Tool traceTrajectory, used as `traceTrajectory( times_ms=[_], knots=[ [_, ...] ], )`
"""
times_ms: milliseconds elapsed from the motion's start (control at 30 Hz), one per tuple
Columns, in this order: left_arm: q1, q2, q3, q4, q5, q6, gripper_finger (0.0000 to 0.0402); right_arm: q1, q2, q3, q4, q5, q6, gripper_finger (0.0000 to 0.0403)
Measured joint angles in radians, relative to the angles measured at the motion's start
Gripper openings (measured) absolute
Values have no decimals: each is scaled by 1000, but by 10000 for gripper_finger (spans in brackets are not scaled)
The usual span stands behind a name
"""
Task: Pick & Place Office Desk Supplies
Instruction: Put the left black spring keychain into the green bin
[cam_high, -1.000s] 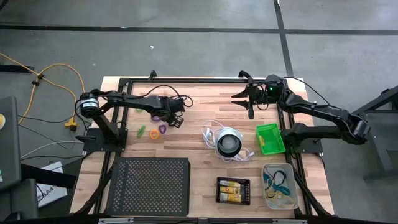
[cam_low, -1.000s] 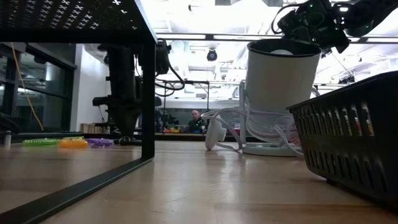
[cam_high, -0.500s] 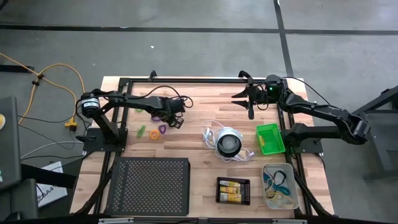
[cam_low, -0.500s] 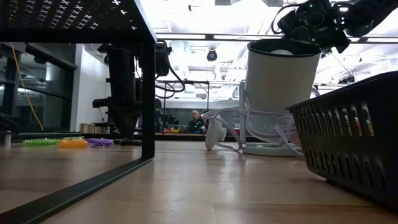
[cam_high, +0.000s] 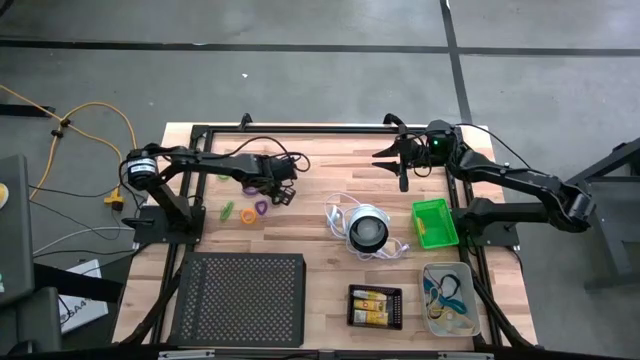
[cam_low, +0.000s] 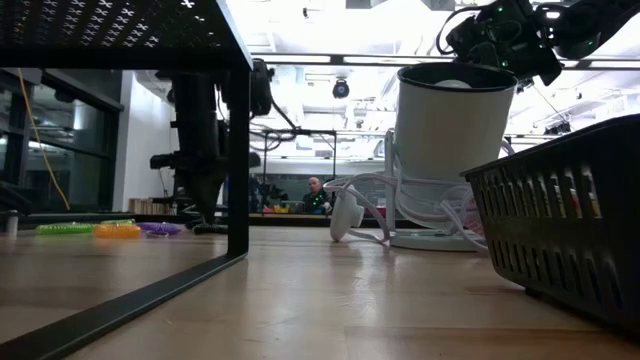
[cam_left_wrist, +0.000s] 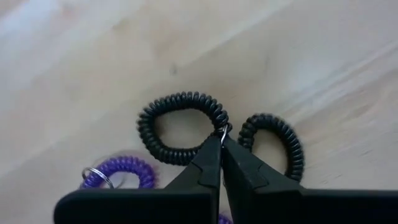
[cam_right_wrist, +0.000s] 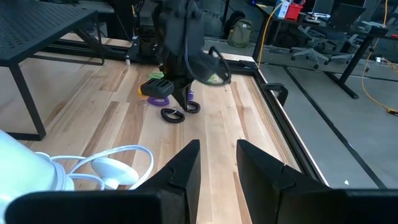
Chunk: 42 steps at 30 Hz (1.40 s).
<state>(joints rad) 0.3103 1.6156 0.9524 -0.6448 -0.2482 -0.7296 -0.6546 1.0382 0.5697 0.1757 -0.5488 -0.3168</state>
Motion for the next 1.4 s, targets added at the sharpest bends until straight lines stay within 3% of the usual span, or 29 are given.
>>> traceTrajectory(
  times_ms=[267,533,900,1400],
  knots=[
    [0,-101,0,78,-56,104,1,0,0,0,0,0,0,93],
    [0,-133,0,328,-29,302,1,0,0,0,0,0,0,93],
    [-16,-41,1,800,90,539,1,0,0,0,0,0,0,93],
    [-52,114,2,1331,247,654,0,0,0,0,0,0,0,93]
  ],
)
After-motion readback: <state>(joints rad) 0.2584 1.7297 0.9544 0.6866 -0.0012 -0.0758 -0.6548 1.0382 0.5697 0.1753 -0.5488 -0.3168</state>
